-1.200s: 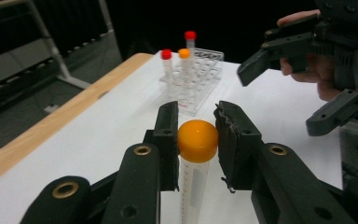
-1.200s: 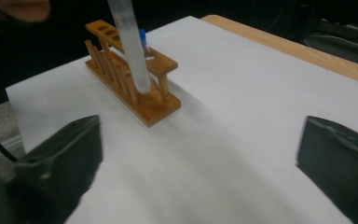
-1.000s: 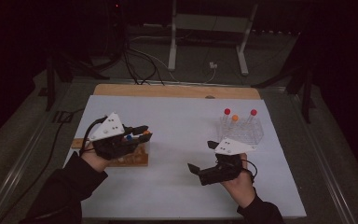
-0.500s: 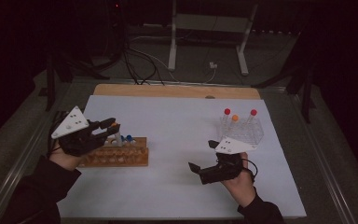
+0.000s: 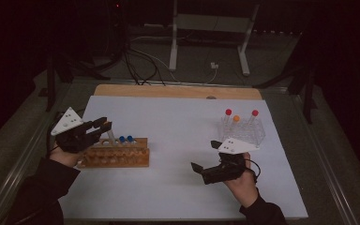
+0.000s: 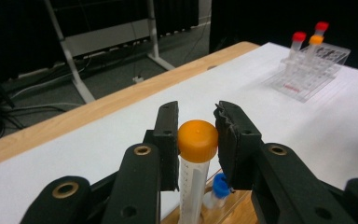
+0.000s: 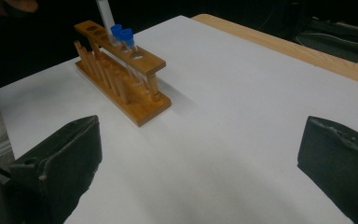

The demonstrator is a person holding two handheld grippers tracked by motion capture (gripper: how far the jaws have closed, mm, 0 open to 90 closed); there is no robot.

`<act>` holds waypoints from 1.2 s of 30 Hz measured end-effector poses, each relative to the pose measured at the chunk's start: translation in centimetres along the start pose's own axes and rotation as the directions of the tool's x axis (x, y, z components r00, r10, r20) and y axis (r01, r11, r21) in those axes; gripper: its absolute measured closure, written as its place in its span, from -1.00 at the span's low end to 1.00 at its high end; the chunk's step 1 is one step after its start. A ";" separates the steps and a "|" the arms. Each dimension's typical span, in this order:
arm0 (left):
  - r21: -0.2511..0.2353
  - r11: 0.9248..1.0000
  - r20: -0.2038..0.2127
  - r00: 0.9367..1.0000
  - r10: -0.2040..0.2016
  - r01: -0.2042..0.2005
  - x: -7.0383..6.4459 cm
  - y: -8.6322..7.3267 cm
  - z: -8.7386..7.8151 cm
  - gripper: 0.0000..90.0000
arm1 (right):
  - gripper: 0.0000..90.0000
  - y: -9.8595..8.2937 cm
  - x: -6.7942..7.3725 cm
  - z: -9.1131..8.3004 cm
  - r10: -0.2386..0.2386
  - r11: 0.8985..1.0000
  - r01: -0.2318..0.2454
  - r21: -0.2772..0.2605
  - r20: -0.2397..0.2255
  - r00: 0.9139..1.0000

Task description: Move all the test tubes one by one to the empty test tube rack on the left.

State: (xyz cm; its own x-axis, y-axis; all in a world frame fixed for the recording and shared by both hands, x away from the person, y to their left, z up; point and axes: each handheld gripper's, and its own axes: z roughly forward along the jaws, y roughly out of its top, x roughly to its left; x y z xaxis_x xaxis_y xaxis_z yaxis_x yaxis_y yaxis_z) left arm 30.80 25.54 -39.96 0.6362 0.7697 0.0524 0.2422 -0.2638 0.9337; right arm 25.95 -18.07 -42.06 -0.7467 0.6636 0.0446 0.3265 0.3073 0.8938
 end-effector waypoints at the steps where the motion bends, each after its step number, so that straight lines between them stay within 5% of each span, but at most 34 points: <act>1: 0.005 1.000 0.002 1.000 -0.006 0.006 0.1 -0.2 0.2 0.60 | -1.00 0.0 0.0 0.0 0.000 1.000 0.000 0.000 -0.001 1.000; 20: 0.083 0.995 0.016 0.999 -0.050 0.049 -0.1 -3.9 2.0 0.59 | -1.00 0.0 -0.2 -0.2 0.003 1.000 -0.003 -0.001 -0.005 1.000; 33: 0.122 0.992 0.030 0.999 -0.043 0.039 0.0 -4.0 2.2 0.59 | -1.00 0.1 -0.2 -0.2 0.000 1.000 0.000 0.004 -0.007 1.000; 36: 0.117 0.992 0.038 0.998 -0.052 0.047 0.0 -3.9 2.0 0.45 | -1.00 0.2 -0.2 -0.3 0.002 1.000 -0.002 -0.003 -0.006 1.000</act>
State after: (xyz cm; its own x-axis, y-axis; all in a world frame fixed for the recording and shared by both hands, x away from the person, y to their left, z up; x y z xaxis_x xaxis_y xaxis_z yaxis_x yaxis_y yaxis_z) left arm 31.33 25.36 -44.32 0.6502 0.7597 -0.0099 0.3560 -0.2931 0.8874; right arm 25.99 -18.38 -41.78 -0.7494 0.6603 0.0494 0.3266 0.3038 0.8950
